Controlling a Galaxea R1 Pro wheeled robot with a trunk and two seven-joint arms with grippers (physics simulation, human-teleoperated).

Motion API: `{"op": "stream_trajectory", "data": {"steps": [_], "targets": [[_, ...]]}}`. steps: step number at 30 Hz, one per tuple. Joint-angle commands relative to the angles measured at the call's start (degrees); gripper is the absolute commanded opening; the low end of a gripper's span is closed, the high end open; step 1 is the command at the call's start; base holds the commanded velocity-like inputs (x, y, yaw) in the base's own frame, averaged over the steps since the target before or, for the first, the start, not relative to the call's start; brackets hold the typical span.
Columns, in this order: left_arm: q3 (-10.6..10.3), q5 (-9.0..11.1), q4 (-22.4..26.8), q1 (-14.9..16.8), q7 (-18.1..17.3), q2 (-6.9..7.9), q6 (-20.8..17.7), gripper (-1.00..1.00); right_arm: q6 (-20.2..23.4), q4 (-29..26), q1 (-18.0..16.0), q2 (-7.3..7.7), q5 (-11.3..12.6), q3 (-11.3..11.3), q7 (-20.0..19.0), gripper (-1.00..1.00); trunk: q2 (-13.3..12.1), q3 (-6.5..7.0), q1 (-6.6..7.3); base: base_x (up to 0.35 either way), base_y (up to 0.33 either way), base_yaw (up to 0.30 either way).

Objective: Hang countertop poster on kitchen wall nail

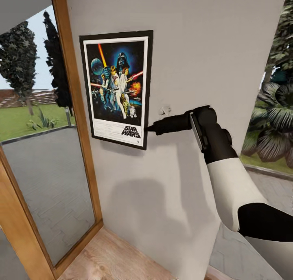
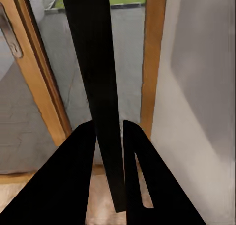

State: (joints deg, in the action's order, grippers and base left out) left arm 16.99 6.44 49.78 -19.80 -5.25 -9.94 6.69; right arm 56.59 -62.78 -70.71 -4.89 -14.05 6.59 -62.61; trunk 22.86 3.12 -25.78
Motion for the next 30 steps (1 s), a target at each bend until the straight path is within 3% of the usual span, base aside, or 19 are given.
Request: {"op": "stream_trajectory", "data": {"steps": [1,4,8,15,21,30], "targets": [[0.2,0.6,0.0,0.0,-0.5,-0.06,0.0,1.00,0.6,0.5,0.0,-0.04,-0.8,-0.1,-0.6,-1.00,0.1,0.00,-0.01,-0.029,0.000,0.000],[0.2,0.6,0.0,0.0,-0.5,-0.06,0.0,1.00,0.5,1.9,0.0,-0.04,-3.0,-0.3,-0.5,-1.00,0.1,0.00,-0.01,-0.016,0.000,0.000],[0.2,0.6,0.0,0.0,-0.5,-0.06,0.0,1.00,0.4,2.4,0.0,-0.03,-4.0,-0.4,-0.5,-1.00,0.1,0.00,-0.01,-0.004,0.000,0.000],[0.2,0.6,0.1,0.0,-0.5,-0.06,0.0,1.00,0.4,2.2,0.0,-0.03,-4.2,-0.6,-0.4,-1.00,0.1,0.00,-0.01,0.073,0.020,0.000],[0.2,0.5,0.8,0.0,-0.7,-0.06,0.2,1.00,-2.1,4.1,-0.9,0.23,-4.5,-2.4,0.5,-1.00,0.1,-0.01,-0.01,0.000,0.000,0.000],[0.2,0.5,0.8,0.0,-0.7,-0.06,0.2,1.00,-2.1,5.9,-0.9,0.23,-4.5,-2.4,0.5,-1.00,0.1,-0.01,-0.01,0.000,0.000,0.000]]}}
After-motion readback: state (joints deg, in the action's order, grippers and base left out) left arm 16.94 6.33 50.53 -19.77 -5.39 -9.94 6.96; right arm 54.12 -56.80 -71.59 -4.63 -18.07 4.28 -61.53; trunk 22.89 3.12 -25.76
